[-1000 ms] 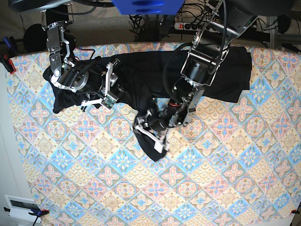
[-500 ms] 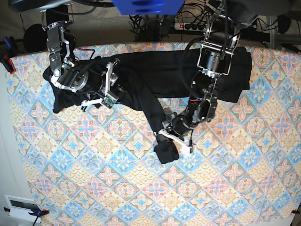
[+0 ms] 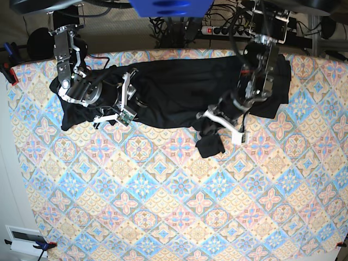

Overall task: Layout the t-shirt on the table in an organized manner, then fold the t-shirt properly
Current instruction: 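Lay the sleeve along the strip, moving the left gripper toward the shirt end, then smooth and tuck the strip end with the left gripper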

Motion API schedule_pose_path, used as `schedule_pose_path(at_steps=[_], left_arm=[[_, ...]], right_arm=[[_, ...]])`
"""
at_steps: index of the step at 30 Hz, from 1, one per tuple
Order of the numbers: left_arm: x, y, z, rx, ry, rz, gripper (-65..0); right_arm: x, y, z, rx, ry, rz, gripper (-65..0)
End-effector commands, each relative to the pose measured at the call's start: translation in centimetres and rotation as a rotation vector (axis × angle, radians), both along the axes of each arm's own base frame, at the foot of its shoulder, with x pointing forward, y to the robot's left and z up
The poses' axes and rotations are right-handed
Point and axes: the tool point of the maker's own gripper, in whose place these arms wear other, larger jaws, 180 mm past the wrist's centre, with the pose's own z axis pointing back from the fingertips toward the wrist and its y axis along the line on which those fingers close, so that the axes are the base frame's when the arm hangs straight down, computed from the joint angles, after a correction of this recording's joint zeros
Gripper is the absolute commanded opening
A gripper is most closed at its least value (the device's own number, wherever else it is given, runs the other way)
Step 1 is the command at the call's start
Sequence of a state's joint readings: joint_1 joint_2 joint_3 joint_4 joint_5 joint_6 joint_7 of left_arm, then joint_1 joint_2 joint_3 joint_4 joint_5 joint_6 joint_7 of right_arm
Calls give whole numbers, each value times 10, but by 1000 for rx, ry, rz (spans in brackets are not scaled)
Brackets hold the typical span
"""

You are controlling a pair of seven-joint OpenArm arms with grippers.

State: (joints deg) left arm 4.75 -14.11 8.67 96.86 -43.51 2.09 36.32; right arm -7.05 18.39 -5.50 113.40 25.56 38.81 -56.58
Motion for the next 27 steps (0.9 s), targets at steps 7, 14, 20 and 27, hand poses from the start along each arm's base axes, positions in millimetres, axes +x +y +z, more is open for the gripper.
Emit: schedule_pose_path(at_steps=[7,14,20,27], left_arm=[[-34,47,41,60,-95,69,-650],[-81,84,19,136,30,156,-650],[-110,92,4,158,109,171,-650],[-133,81,-17,144,304,88,-606]], right_arm=[[5,3,11,24,-36,10,-410],[5,3,11,24,-36,10,-410],[4,4,11,24,-35,13,-410],[4,4,10,24,-34,14,-410]])
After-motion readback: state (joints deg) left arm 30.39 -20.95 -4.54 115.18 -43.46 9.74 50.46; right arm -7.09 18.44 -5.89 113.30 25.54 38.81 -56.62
